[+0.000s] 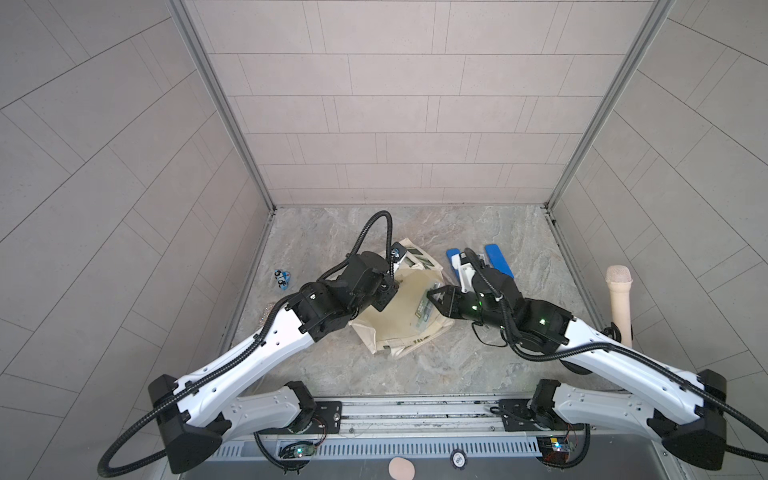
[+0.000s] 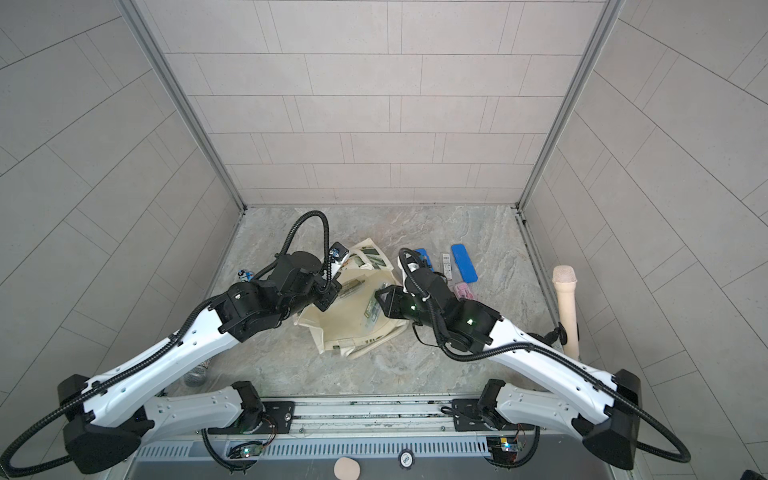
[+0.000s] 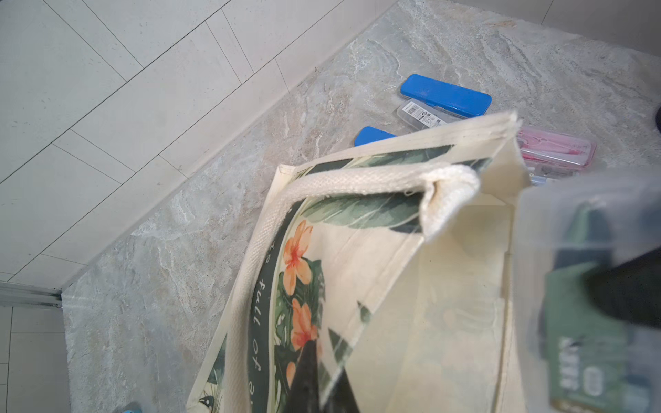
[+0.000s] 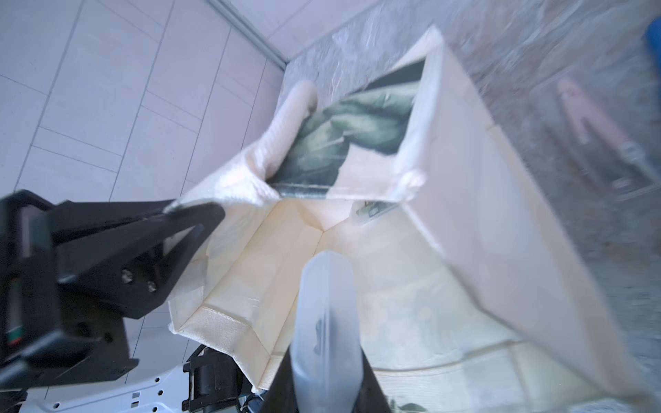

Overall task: Take out the compass set from the canvas bag
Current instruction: Place the compass set at the center of the board.

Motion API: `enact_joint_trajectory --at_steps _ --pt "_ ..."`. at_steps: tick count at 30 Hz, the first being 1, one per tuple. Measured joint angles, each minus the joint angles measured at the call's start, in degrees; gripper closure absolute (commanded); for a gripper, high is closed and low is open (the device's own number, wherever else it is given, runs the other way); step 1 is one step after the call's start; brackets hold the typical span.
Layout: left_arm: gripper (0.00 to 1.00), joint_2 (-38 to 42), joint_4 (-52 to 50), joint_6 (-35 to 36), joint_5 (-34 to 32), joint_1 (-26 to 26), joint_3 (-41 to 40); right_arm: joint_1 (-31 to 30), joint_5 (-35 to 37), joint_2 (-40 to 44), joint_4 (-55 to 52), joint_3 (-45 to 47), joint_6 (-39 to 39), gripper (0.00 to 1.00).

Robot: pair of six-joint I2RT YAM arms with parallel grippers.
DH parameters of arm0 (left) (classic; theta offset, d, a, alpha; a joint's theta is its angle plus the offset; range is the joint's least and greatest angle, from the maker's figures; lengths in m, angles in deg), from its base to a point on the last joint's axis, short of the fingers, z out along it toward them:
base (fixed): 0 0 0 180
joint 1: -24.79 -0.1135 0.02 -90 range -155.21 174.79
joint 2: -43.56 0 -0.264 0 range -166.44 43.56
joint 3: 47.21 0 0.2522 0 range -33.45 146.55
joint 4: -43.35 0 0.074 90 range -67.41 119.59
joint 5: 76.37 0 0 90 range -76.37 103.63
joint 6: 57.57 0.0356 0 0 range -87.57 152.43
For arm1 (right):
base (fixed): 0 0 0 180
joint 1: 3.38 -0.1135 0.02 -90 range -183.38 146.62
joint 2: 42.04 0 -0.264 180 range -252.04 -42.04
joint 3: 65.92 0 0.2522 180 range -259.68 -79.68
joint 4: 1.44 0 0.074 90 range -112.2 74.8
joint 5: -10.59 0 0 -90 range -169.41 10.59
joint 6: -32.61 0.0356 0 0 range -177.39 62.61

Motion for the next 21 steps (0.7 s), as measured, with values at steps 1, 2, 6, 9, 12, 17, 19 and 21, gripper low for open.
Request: enact_joint_trajectory --at_steps 1,2,6,9,12,17,19,21 --pt "1.00 0.09 -0.17 0.00 -0.09 0.00 0.00 0.33 1.16 2.29 -1.53 0.04 -0.50 0.80" --pt "1.00 0.22 -0.35 0.00 -0.22 0.00 0.00 0.87 2.03 4.61 -3.02 0.07 -0.81 0.80" --pt "1.00 0.90 -1.16 0.00 -1.77 0.02 0.00 6.10 3.26 12.70 -8.15 0.09 -1.66 0.80" --pt "1.00 1.36 -3.06 0.00 -4.37 -0.35 0.02 11.69 3.08 16.85 -12.28 0.09 -2.40 0.81" --pt "1.00 1.51 -4.70 0.02 -5.68 -2.25 0.48 17.55 1.22 19.87 -15.63 0.46 -3.10 0.80" --pt "1.00 1.64 -7.91 0.22 -6.93 -5.18 2.32 24.87 -4.96 20.83 -15.50 8.66 -2.49 0.80" --pt "1.00 1.97 -8.87 0.46 -7.13 -5.33 2.51 26.18 -8.02 20.15 -13.44 14.53 -0.98 0.80" --pt "1.00 2.60 -9.33 0.55 -7.06 -5.33 2.51 26.93 -11.30 18.38 -10.45 20.20 0.70 0.80"
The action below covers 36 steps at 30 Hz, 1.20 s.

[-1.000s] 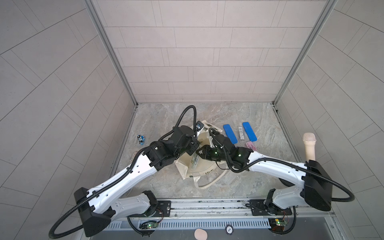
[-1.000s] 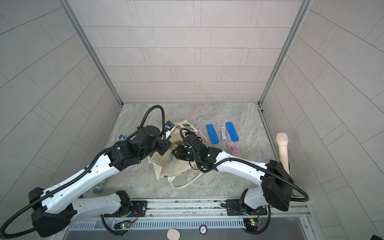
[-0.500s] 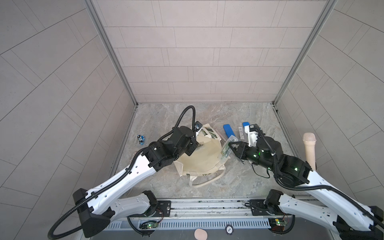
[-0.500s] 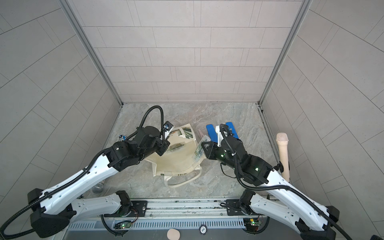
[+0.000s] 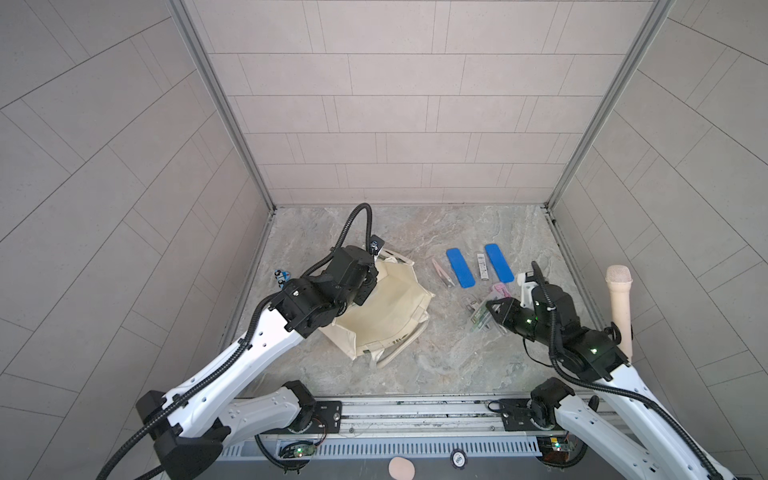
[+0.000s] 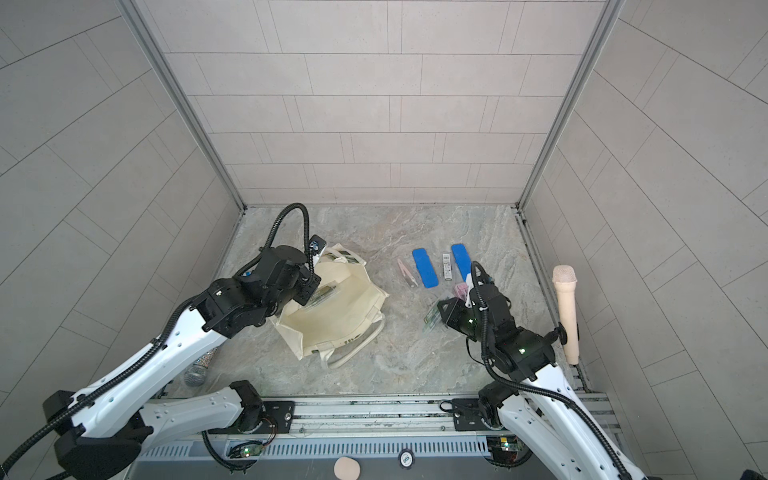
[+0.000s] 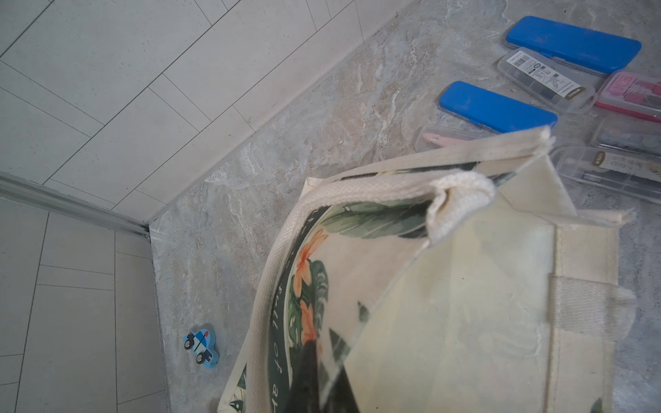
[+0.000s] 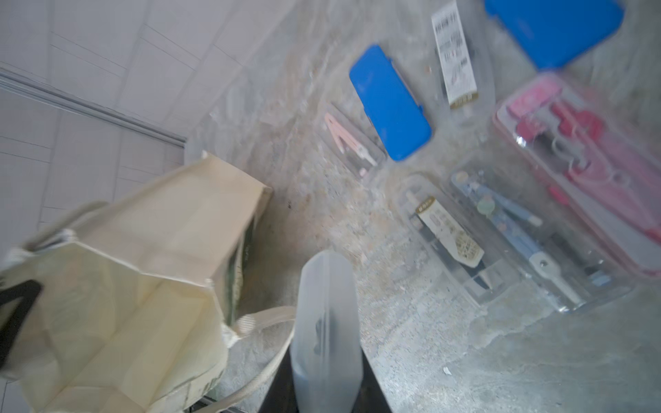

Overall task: Take out the compass set from the canvas bag
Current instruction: Place the compass set at the center of the board.

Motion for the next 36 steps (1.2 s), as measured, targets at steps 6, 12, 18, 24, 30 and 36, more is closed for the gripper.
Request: enact_joint_trajectory --at_steps 6,12,18,24,30,36 --pt "1.00 2.93 -0.24 -0.02 1.66 0.00 -0.02 1.64 -9.22 -13.86 9.35 8.20 1.75 0.80" --pt "1.00 6.40 0.74 -0.09 4.09 0.00 -2.86 3.85 -14.86 -27.04 15.80 4.72 -0.24 0.80" --pt "1.00 6.51 1.31 -0.07 5.27 0.02 -3.48 4.94 -17.57 -38.23 18.95 -0.44 -3.30 0.79" --pt "1.00 6.51 1.46 -0.04 5.42 0.02 -3.48 6.29 -19.26 -45.72 21.31 -4.85 -5.11 0.67" --pt "1.00 6.49 1.46 0.00 5.42 0.02 -3.48 7.54 -20.28 -47.91 21.97 -5.27 -6.58 0.56" --pt "1.00 6.23 1.49 0.17 5.68 0.02 -3.48 9.62 -20.20 -44.85 19.78 -4.42 -7.82 0.53"
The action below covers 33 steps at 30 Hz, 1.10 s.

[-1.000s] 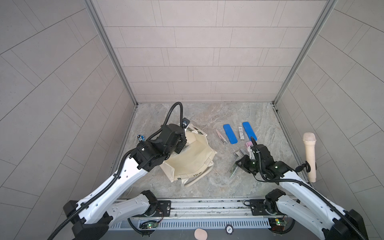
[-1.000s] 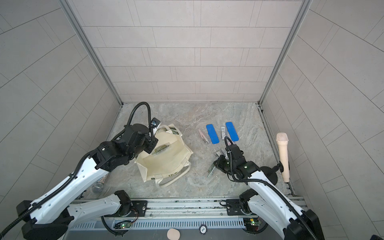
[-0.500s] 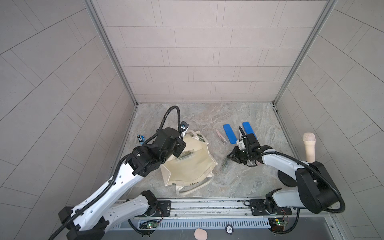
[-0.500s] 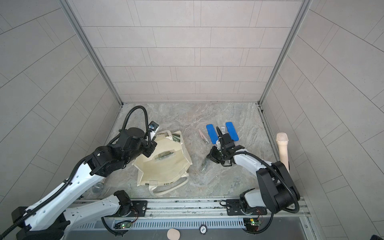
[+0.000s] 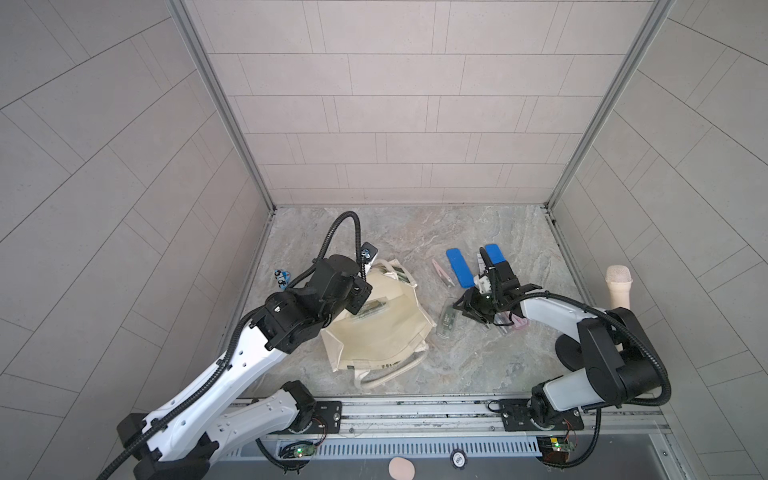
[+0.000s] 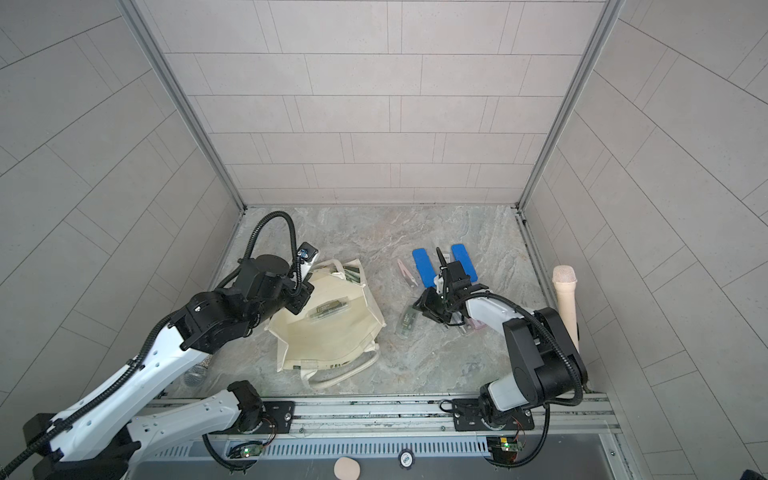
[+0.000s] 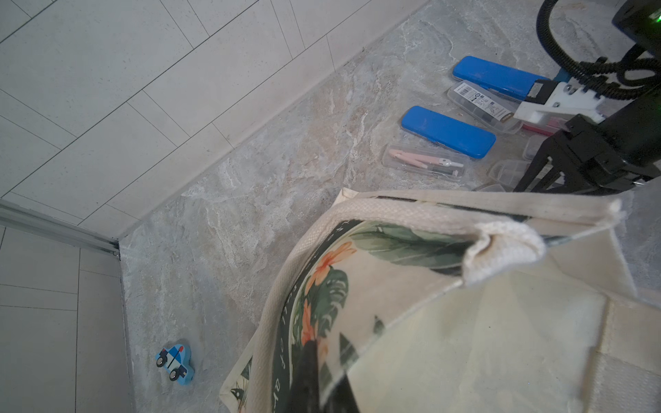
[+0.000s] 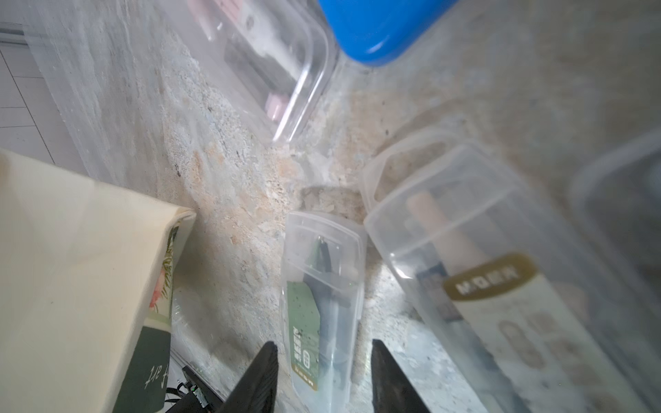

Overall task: Take out the compass set from the canvas bag
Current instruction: Place the compass set at the center of the board, then pick up the compass set from the canvas bag.

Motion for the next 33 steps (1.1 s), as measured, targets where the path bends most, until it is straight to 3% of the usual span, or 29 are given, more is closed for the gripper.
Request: enact_joint_trajectory --at_steps 14,23,28,33 --pt "1.00 -3.78 2.05 2.91 -0.26 -0.20 1.03 -1.55 2.69 19.39 -14.75 -4.42 -5.40 0.55" --pt "1.00 -16.44 0.98 6.56 0.59 -9.31 13.68 -6.34 1.79 30.58 -15.61 -11.96 -4.81 0.58" --pt "1.00 -19.58 -0.79 7.80 -0.20 -9.05 21.57 -15.12 1.86 30.82 -11.39 -15.74 -3.15 0.60" --pt "1.00 -16.17 1.70 6.86 -0.76 -4.76 15.67 -26.38 4.81 28.81 -5.84 -17.46 -1.79 0.62"
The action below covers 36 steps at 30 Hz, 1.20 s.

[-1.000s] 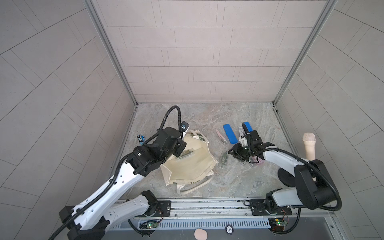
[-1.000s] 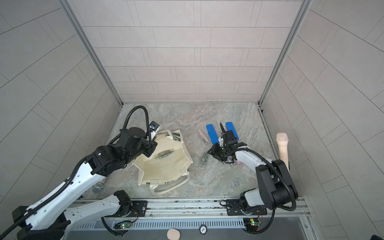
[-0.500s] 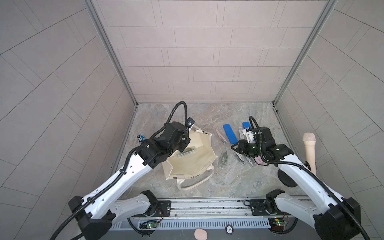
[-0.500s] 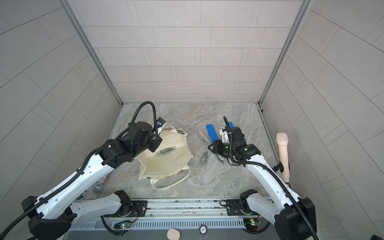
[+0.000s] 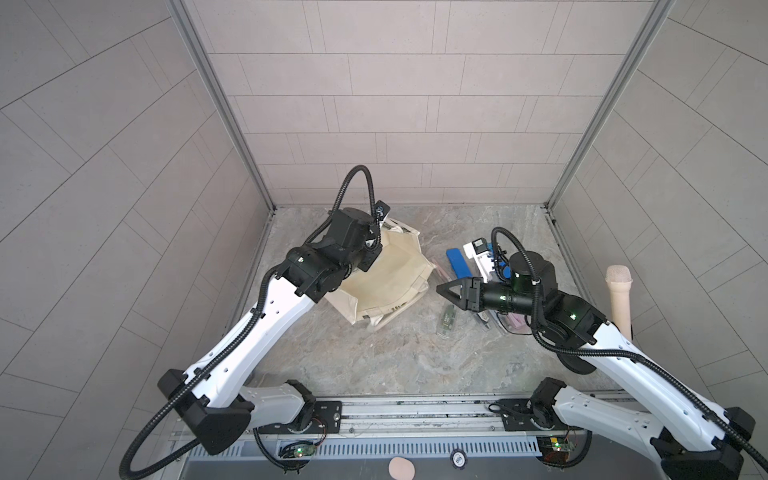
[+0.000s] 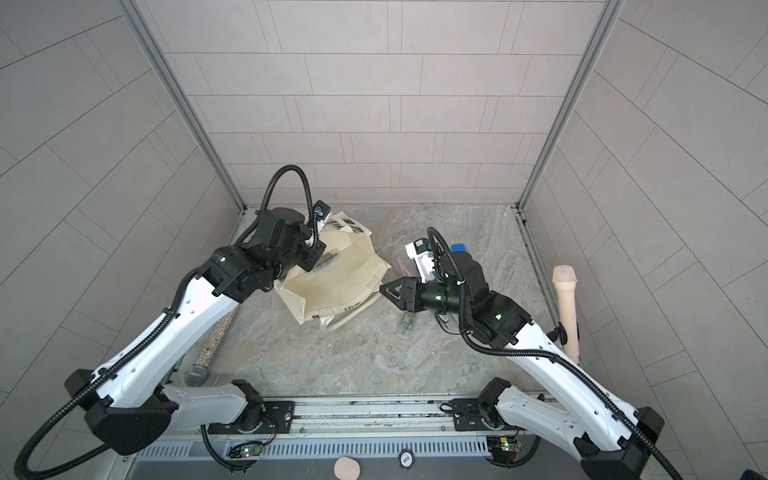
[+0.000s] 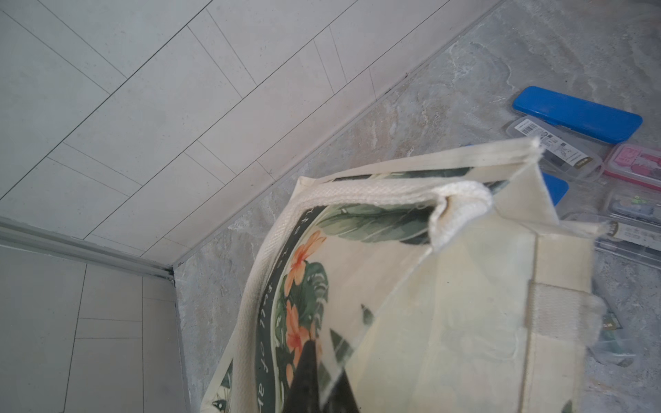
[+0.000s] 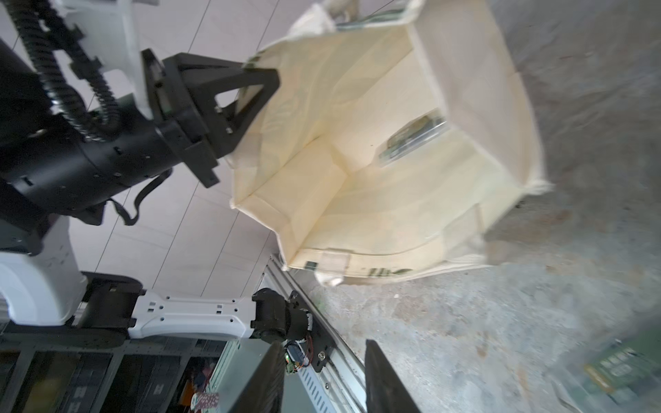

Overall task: Take out the compass set from the canvas bag
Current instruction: Pick up the compass set from the canvas bag.

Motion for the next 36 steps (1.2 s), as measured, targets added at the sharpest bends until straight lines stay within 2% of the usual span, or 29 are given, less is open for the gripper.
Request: enact_joint_trajectory --at_steps 3,6,10,18,23,31,36 --pt "1.00 2.19 1.22 -2.05 -0.24 4.44 -8.33 -3.45 2.64 -0.59 4.24 3.13 2.32 0.66" --pt "1.00 2.93 2.80 -4.57 0.92 7.39 -15.13 -4.11 5.70 -1.88 7.34 7.37 5.90 0.66" --pt "1.00 5.01 5.22 -6.82 2.08 8.02 -20.04 -5.79 9.25 -6.14 10.99 10.56 10.14 0.67" --pt "1.00 6.29 5.60 -8.28 2.08 7.87 -19.63 -13.70 16.61 -16.90 23.69 12.76 20.72 0.69" --pt "1.00 4.61 5.14 -8.81 2.19 7.85 -16.92 -13.73 18.91 -24.81 29.77 12.57 25.22 0.70" --pt "1.00 3.56 4.98 -9.05 2.25 7.85 -15.67 -14.29 17.84 -35.06 37.51 6.99 29.42 0.70" --pt "1.00 3.58 4.92 -9.07 2.56 7.85 -15.65 -14.38 18.93 -43.71 45.64 6.29 36.37 0.65"
